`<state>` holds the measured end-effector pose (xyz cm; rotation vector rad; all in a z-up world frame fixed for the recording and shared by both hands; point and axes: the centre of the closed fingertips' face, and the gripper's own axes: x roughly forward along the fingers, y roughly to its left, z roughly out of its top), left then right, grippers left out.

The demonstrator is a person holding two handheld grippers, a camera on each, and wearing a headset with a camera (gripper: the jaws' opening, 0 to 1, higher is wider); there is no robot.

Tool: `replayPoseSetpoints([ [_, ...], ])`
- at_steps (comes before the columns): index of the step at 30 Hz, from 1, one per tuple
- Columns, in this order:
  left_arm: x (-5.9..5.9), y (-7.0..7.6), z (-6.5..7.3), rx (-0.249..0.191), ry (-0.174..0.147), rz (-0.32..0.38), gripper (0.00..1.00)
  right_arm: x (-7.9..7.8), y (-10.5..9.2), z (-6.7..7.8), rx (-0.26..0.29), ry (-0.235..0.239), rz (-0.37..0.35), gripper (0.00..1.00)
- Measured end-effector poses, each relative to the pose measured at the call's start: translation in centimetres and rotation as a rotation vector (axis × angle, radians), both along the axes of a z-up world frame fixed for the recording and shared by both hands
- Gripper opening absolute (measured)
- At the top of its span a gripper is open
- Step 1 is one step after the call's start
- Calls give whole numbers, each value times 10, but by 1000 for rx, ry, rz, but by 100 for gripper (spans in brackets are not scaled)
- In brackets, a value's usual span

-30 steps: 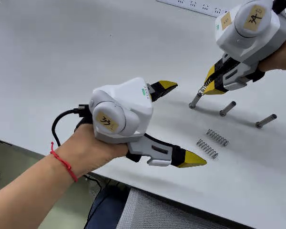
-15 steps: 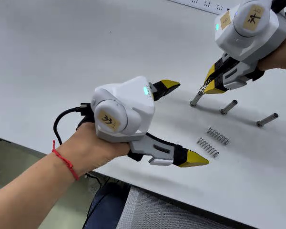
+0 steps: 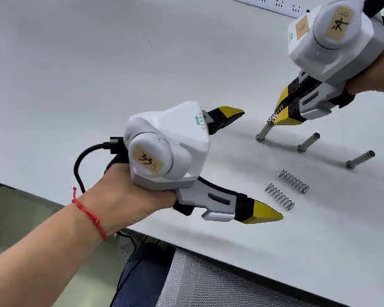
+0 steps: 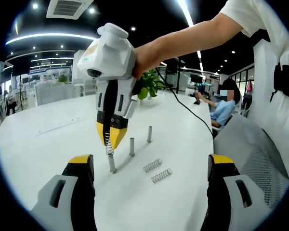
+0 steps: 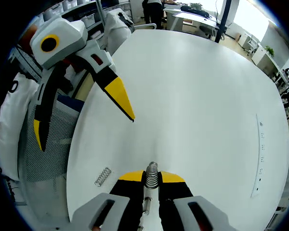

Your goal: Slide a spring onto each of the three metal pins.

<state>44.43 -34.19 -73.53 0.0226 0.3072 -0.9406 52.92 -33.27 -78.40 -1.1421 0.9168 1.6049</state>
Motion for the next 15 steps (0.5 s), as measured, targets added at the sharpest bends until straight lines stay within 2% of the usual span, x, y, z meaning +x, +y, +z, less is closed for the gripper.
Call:
replayPoseSetpoints([
  [15, 0, -2, 2, -14, 2, 0, 97, 0, 0, -6, -9, 2, 2, 7],
])
